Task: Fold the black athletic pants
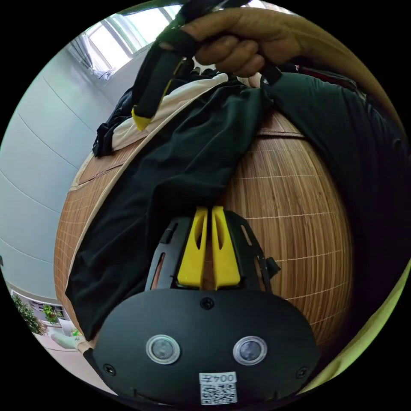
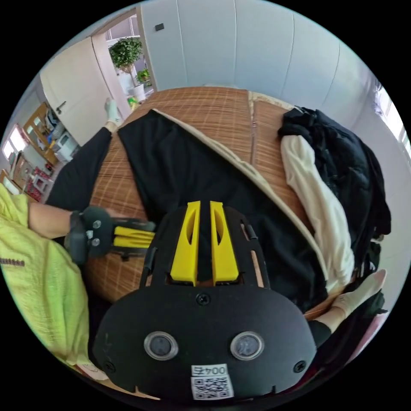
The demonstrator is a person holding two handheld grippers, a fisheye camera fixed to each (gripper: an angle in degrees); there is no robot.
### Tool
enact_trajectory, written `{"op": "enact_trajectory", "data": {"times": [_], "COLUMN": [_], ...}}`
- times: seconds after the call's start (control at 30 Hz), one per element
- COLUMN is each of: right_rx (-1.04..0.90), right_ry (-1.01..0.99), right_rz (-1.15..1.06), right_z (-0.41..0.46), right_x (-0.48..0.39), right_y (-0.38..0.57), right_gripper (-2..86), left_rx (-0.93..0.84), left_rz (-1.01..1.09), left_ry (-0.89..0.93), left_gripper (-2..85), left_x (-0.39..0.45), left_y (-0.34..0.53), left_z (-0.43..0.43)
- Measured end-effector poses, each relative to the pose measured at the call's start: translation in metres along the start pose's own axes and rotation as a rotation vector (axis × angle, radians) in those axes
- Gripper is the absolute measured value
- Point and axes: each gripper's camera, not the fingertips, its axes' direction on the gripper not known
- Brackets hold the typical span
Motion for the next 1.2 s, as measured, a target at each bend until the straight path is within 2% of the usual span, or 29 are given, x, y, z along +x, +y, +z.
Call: {"op": "enact_trajectory", "data": {"times": [0.17,0.5,0.6,0.67,0.83,0.97,1.07,1.2], "right_rx": [-0.148,-0.361,-0.410,-0.409,-0.294,-0.366,-0.295,-0.178], "right_ry": [0.116,0.077,0.039,0.046,0.172,0.177,0.155,0.086], "right_rz": [-0.086,-0.298,-0.304,-0.314,-0.202,-0.155,-0.084,0.064], "right_z": [0.049,0.118,0.135,0.138,0.133,0.183,0.160,0.100], "right_x": [0.056,0.070,0.070,0.067,0.077,0.074,0.080,0.106], "right_y": [-0.083,-0.186,-0.198,-0.204,-0.223,-0.224,-0.224,-0.180], "right_gripper": [7.7,9.4,4.2,1.1,0.3,2.6,7.5,8.1], "left_rx": [0.007,0.007,0.006,0.005,-0.007,-0.010,-0.011,-0.025], "left_rz": [-0.059,-0.015,-0.015,-0.024,-0.092,-0.054,-0.024,-0.054], "left_ry": [-0.053,-0.114,-0.119,-0.115,-0.072,-0.110,-0.140,-0.121], "left_gripper": [1.9,1.9,1.9,1.9,1.9,1.8,1.8,1.8], "left_x": [0.013,0.028,0.028,0.026,0.017,0.021,0.024,0.017], "left_y": [0.008,0.020,0.024,0.027,0.036,0.041,0.046,0.051], "left_z": [0.004,0.011,0.012,0.012,0.010,0.011,0.010,0.007]}}
